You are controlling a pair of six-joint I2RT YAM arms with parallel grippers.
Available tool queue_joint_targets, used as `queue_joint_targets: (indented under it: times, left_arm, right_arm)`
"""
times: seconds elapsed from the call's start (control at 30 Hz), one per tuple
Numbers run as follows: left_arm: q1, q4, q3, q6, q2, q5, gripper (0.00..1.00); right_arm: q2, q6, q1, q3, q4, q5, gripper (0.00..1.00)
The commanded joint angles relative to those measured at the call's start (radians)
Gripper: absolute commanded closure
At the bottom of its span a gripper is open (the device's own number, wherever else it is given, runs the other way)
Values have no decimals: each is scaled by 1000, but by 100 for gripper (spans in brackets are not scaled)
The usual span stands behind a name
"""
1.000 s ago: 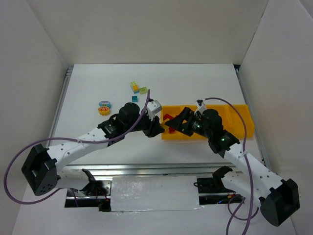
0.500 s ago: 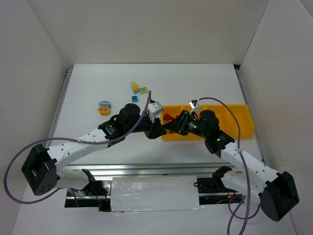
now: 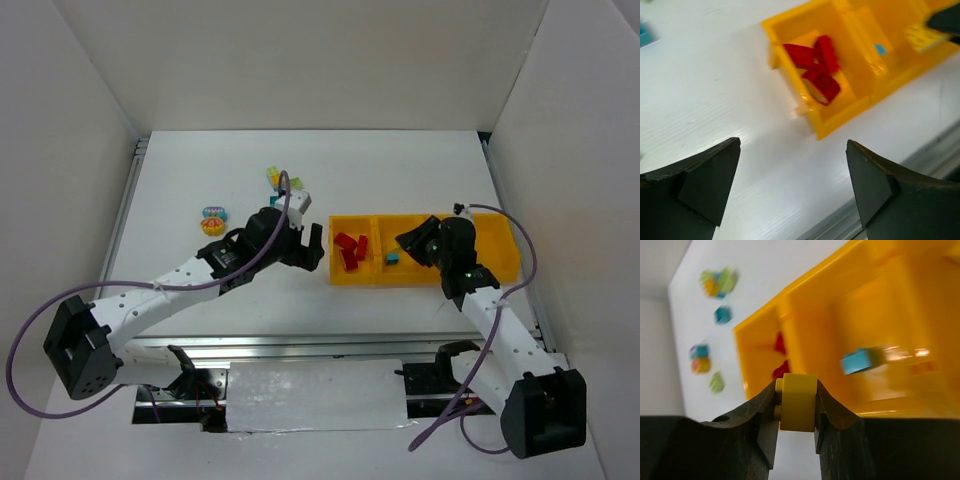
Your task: Sort the legos into containers by color
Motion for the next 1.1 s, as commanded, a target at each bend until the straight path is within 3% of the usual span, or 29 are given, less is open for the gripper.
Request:
queue_joint_targets:
  times: [0.0, 0.17, 0.4, 0.43, 0.5, 0.53, 0.57, 0.73, 0.83, 0.9, 1.07]
  left_arm:
    - [39, -139, 46, -133, -18, -230, 0]
    - [112, -213, -14, -260, -85, -276, 0]
    - [341, -274, -97, -357, -157, -256, 0]
    - [358, -280, -106, -364, -170, -264, 1]
    - [410, -282, -112, -378, -173, -256, 0]
    - [425, -291, -110, -386, -171, -250, 1]
    - [456, -299, -103, -390, -167, -244, 1]
    - [533, -325, -69, -410, -151, -236, 1]
    - [579, -339, -58, -430, -150, -236, 1]
    - [614, -343, -60, -450, -147, -238, 1]
    - [684, -316, -43, -436, -78, -192, 1]
  right_arm:
    - [-16, -57, -90, 61, -116, 198, 100]
    - [52, -57, -228, 118, -124, 263, 100]
    - [191, -57, -311, 204, -118, 289, 99]
    - [210, -58, -314, 204, -107, 283, 95]
    - [235, -60, -317, 213, -98, 265, 61]
    - [261, -55, -316, 224, -101, 262, 28]
    - [279, -54, -319, 230, -109, 254, 23]
    - [270, -58, -319, 252, -120, 240, 8]
    - [225, -68, -319, 253, -141, 208, 7]
    - [165, -75, -317, 236, -132, 165, 1]
    - [-5, -95, -306, 169, -132, 16, 0]
